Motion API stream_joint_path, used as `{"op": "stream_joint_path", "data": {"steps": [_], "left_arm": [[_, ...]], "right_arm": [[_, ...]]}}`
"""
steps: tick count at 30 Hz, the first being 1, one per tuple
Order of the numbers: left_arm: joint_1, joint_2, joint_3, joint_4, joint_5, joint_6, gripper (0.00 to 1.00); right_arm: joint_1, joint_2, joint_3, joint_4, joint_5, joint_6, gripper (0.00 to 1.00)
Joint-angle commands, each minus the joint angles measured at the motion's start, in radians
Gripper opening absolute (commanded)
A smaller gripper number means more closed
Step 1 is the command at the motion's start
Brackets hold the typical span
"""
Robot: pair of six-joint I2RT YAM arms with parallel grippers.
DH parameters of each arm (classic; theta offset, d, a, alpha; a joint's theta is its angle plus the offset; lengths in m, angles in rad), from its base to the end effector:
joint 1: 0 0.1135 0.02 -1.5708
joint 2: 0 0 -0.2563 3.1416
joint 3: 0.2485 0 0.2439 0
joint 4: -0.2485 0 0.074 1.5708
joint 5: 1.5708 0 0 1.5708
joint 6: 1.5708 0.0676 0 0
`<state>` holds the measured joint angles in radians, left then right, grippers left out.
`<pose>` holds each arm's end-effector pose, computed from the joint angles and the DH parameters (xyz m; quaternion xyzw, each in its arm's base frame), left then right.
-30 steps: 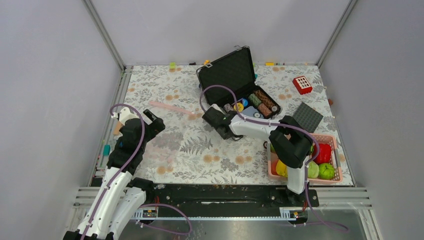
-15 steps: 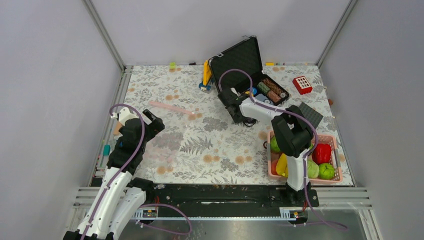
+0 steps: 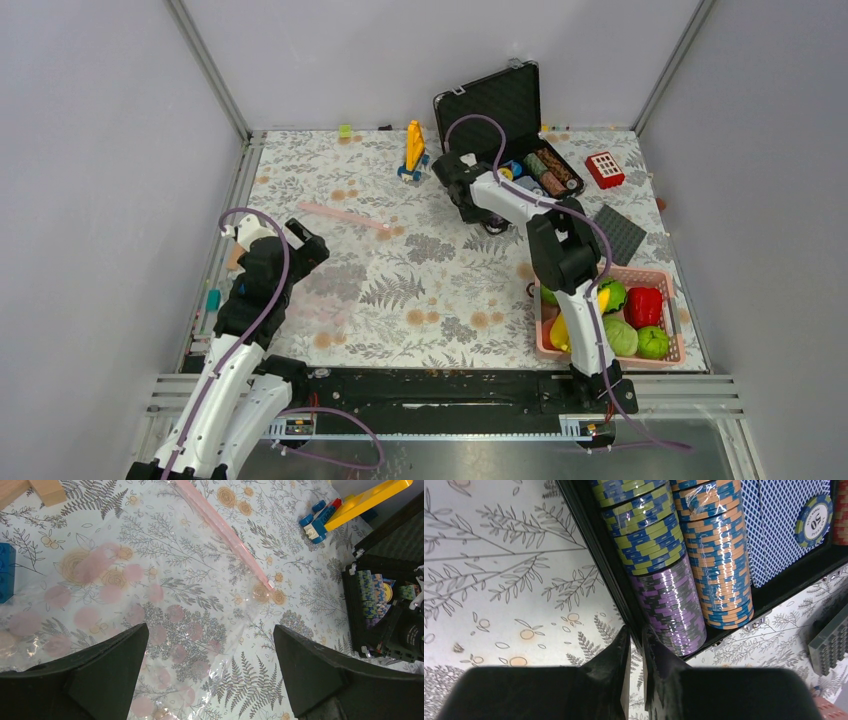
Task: Place the food in the zip-top bag and seal the zipper
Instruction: Move the distractor to the center of the board.
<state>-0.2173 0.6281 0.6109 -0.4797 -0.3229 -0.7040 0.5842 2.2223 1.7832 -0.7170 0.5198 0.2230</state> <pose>0.1720 -0.0160 0.2542 -0.2842 0.8033 -0.1007 0.5136 0.4092 0.2303 0.1497 -0.1178 0.9398 -0.1531 0.2817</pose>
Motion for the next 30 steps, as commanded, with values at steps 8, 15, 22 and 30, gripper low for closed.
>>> {"op": "stream_joint_path", "data": {"steps": [8, 15, 22, 30], "left_arm": [[-0.002, -0.001, 0.002, 0.016, -0.012, 0.009, 0.99], [-0.002, 0.002, 0.001, 0.027, 0.032, 0.014, 0.99], [-0.002, 0.010, 0.001, 0.033, 0.043, 0.010, 0.99], [-0.002, 0.032, -0.002, 0.066, 0.059, 0.011, 0.99]], "right_arm": [[-0.040, -0.118, 0.059, 0.070, 0.073, 0.100, 0.62], [-0.040, -0.426, -0.179, 0.201, -0.152, 0.070, 0.99], [-0.038, -0.780, -0.541, 0.164, -0.220, 0.184, 1.00], [-0.031, -1.056, -0.848, -0.032, -0.255, 0.313, 0.90]]}}
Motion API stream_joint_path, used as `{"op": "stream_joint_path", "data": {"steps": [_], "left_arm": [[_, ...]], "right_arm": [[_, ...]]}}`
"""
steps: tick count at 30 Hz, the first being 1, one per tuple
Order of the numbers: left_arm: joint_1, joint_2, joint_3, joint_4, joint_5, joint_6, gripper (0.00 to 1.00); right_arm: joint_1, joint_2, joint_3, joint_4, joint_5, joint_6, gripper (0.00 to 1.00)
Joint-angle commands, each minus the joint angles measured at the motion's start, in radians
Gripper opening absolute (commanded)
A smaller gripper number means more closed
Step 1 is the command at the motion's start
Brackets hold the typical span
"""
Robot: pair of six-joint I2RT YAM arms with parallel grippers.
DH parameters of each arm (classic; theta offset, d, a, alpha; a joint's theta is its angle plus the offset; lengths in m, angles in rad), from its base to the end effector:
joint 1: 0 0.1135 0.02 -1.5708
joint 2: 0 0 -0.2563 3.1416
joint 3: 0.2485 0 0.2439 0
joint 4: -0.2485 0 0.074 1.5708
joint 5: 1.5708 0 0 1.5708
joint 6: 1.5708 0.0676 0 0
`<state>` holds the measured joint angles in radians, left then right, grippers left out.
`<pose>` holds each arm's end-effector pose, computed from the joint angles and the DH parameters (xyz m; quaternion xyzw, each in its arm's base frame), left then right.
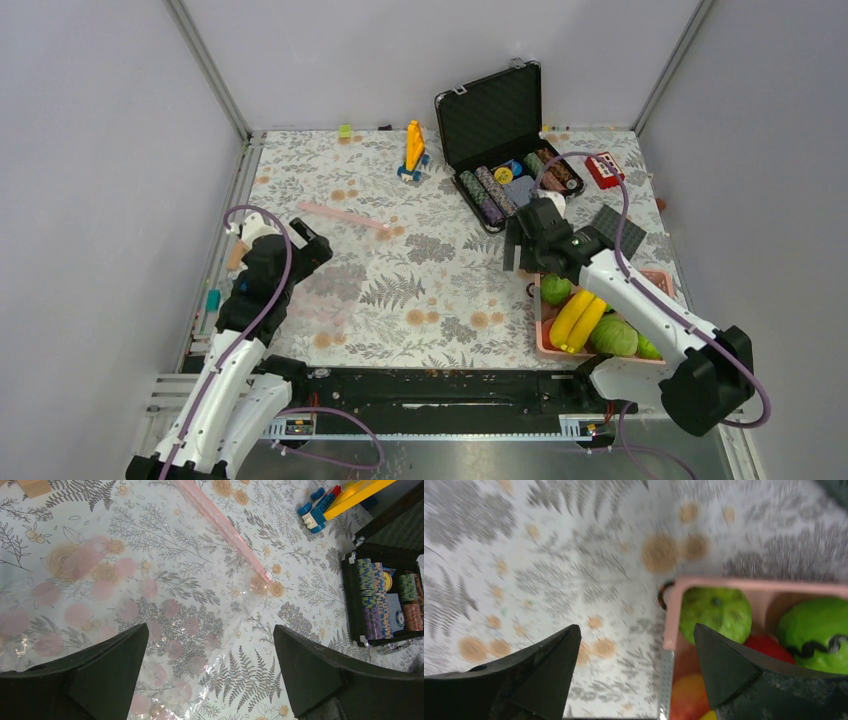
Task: Place the food in the zip-top bag and seal the zipper
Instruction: Move the distractor to the center of the board, then move the bin to the center of the board.
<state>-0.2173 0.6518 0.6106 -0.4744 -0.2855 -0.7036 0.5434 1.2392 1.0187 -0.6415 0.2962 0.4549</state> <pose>0.1757 -0.0193 0.2507 -0.2754 0.8128 -0.1113 0.5011 0.2418 0.1230 0.2574 0.0101 0.9289 0.0428 0.3676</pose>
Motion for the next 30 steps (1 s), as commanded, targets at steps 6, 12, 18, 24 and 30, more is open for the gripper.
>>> {"op": "stream_joint_path", "data": {"steps": [6, 12, 18, 24, 30], "left_arm": [[-0.002, 0.019, -0.008, 0.068, 0.036, 0.007, 0.99], [-0.002, 0.010, -0.004, 0.053, 0.037, 0.019, 0.99], [-0.002, -0.001, -0.005, 0.051, 0.026, 0.021, 0.99], [-0.002, 0.000, -0.003, 0.049, 0.025, 0.023, 0.99], [-0.002, -0.004, -0.009, 0.048, 0.018, 0.025, 0.99]], "right_arm": [[0.011, -0.070, -0.175, -0.023, -0.091, 0.072, 0.74], [0.010, 0.057, -0.146, -0.004, -0.001, 0.086, 0.55], [0.010, 0.133, -0.121, 0.023, 0.105, 0.074, 0.29], [0.008, 0.190, -0.093, 0.124, 0.135, -0.030, 0.17], [0.007, 0.287, -0.023, 0.190, 0.165, -0.143, 0.13]]}}
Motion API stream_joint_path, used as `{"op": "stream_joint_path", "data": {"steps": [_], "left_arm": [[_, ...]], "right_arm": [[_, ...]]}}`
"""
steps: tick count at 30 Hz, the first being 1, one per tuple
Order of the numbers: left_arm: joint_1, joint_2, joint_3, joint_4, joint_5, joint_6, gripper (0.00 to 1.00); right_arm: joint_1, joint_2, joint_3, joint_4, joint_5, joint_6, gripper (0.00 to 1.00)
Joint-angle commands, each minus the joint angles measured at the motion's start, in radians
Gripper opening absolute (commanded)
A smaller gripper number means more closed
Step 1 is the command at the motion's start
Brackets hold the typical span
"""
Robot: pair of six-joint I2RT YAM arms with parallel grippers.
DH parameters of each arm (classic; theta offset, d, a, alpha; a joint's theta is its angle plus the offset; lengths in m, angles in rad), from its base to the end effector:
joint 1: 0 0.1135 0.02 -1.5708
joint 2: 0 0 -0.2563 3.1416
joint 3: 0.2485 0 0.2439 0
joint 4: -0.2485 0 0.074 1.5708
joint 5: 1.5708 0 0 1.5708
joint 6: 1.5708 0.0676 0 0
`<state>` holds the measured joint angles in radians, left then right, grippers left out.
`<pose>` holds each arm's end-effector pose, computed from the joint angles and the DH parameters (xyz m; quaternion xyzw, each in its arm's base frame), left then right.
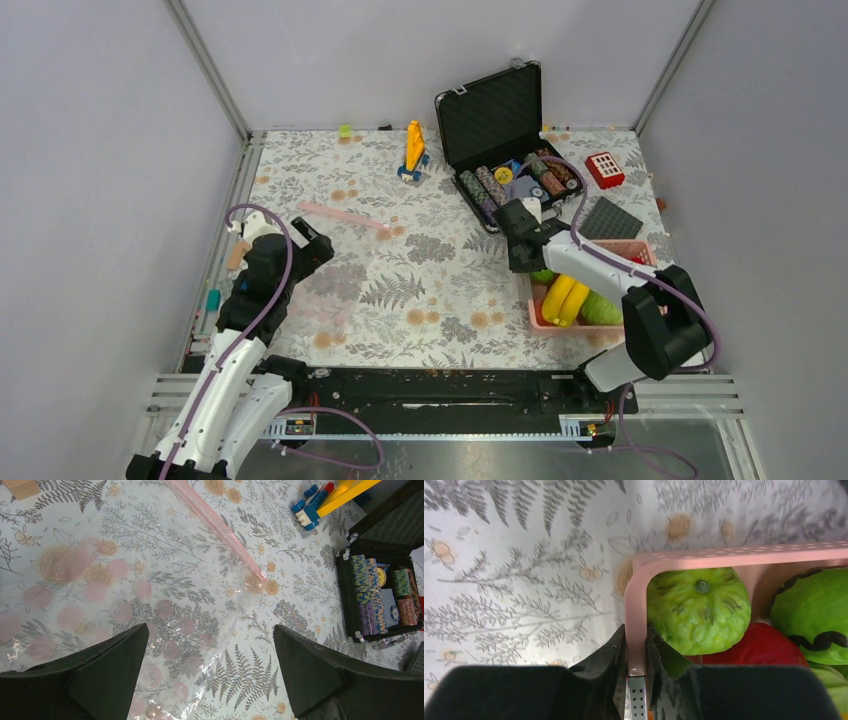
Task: Place the food in the zip-top bag and seal the zipper
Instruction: Move the bin to the center of the board.
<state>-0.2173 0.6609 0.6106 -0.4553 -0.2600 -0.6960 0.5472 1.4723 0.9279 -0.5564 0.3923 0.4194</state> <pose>0.1782 -0.0216 0.2514 -0.2665 0.8143 -0.1218 0.5011 0.2610 0.1288 0.1758 -0.0156 0.9548 -0.0617 0.2903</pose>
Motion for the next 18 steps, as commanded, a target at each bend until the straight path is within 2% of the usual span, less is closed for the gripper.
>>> {"op": "stream_joint_path", "data": {"steps": [1, 6, 9, 13, 16, 18], "left_arm": [[-0.001, -0.012, -0.008, 0.028, -0.009, 0.015, 0.99], [-0.002, 0.008, -0.004, 0.027, -0.009, 0.019, 0.99], [-0.002, 0.025, 0.002, 0.024, -0.003, 0.020, 0.99], [-0.002, 0.054, 0.010, 0.021, -0.001, 0.014, 0.99], [-0.002, 0.077, 0.020, 0.016, -0.001, 0.003, 0.99], [-0.002, 0.100, 0.030, 0.012, 0.009, -0.005, 0.99]], "right_arm": [[0.003, 0.069, 0.078, 0.120, 0.073, -0.118, 0.13], [0.002, 0.133, 0.145, 0.133, 0.069, -0.133, 0.14], [0.002, 0.141, 0.169, 0.132, 0.073, -0.131, 0.21], [0.001, 0.114, 0.170, 0.133, 0.077, -0.119, 0.38], [0.002, 0.067, 0.154, 0.120, 0.079, -0.095, 0.60], [0.001, 0.024, 0.137, 0.114, 0.074, -0.074, 0.69]]}}
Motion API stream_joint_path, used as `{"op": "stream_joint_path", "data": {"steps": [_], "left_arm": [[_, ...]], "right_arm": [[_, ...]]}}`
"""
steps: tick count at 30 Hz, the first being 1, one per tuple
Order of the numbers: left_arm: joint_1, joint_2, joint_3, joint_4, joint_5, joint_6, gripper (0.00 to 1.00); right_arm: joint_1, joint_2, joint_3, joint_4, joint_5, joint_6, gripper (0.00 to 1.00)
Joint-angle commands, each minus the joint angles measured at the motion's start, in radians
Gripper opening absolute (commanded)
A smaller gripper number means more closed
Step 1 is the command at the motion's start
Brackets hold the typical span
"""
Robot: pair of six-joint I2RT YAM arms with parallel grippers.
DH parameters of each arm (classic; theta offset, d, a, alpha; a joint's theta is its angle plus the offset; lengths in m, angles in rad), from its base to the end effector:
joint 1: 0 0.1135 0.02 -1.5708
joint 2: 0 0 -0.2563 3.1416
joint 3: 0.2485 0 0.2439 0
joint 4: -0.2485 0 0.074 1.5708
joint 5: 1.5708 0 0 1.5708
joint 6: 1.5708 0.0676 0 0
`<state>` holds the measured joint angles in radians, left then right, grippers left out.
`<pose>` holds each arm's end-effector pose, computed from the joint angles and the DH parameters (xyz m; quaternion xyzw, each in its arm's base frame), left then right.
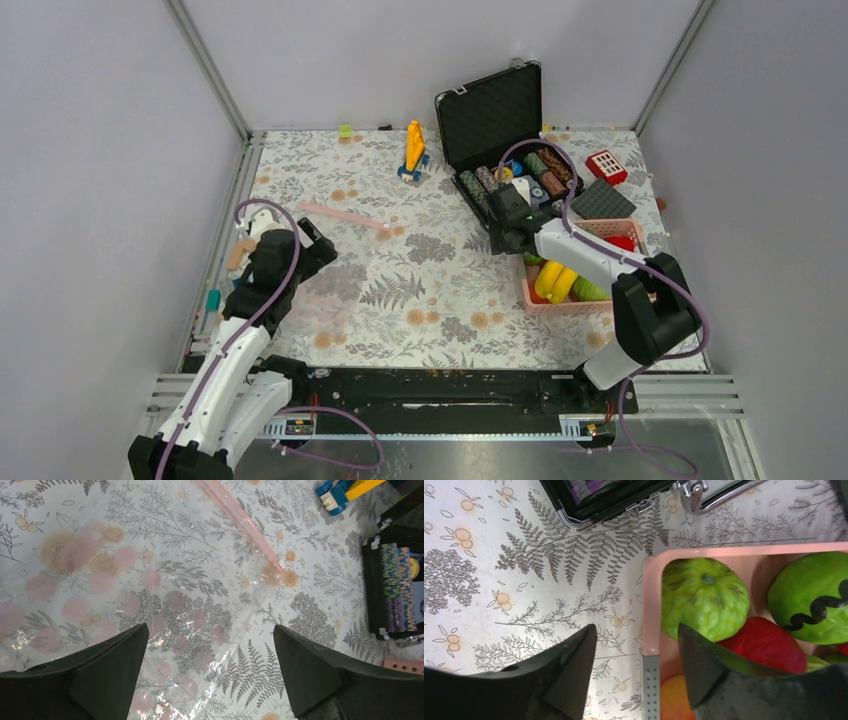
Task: Place the food in the zip-top bag and seal the zipper
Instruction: Move the bin to the center of the board.
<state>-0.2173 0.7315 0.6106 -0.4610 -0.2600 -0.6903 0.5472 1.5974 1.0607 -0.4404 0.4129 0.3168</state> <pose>0.1869 -0.0235 0.2392 -0.2643 0.8341 -0.1037 0.4729 0.3016 0.1520 0.1877 -0.0480 0.9366 -0.0581 0.3421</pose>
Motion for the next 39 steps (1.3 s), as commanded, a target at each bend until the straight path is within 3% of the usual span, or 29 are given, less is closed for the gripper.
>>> {"op": "stream_joint_path", "data": {"steps": [1, 7, 14, 21, 26, 32, 35, 39], "left_arm": [[-0.002, 0.046, 0.035, 0.016, 0.016, -0.017, 0.99], [-0.002, 0.239, 0.124, -0.021, 0.090, -0.056, 0.99], [-0.022, 0.529, 0.279, -0.026, 0.165, -0.042, 0.99], [-0.096, 0.769, 0.441, -0.061, 0.253, 0.095, 0.99], [-0.205, 0.925, 0.588, -0.226, 0.082, 0.233, 0.99], [-0.268, 1.020, 0.646, -0.301, -0.024, 0.331, 0.98], [-0.268, 1.061, 0.667, -0.338, -0.084, 0.328, 0.95], [-0.268, 1.103, 0.669, -0.346, -0.130, 0.326, 0.84]], "right_arm": [[0.000, -0.128, -0.005, -0.009, 0.048, 0.037, 0.72], [0.000, -0.334, -0.116, 0.032, -0.014, 0.106, 0.99], [0.000, -0.608, -0.339, 0.196, -0.081, 0.207, 1.00], [0.001, -0.732, -0.453, 0.247, -0.105, 0.194, 1.00], [0.001, -0.754, -0.475, 0.243, -0.100, 0.168, 1.00], [0.001, -0.766, -0.484, 0.244, -0.096, 0.158, 1.00], [0.001, -0.781, -0.491, 0.245, -0.089, 0.157, 1.00], [0.000, -0.803, -0.501, 0.244, -0.068, 0.160, 1.00]]}}
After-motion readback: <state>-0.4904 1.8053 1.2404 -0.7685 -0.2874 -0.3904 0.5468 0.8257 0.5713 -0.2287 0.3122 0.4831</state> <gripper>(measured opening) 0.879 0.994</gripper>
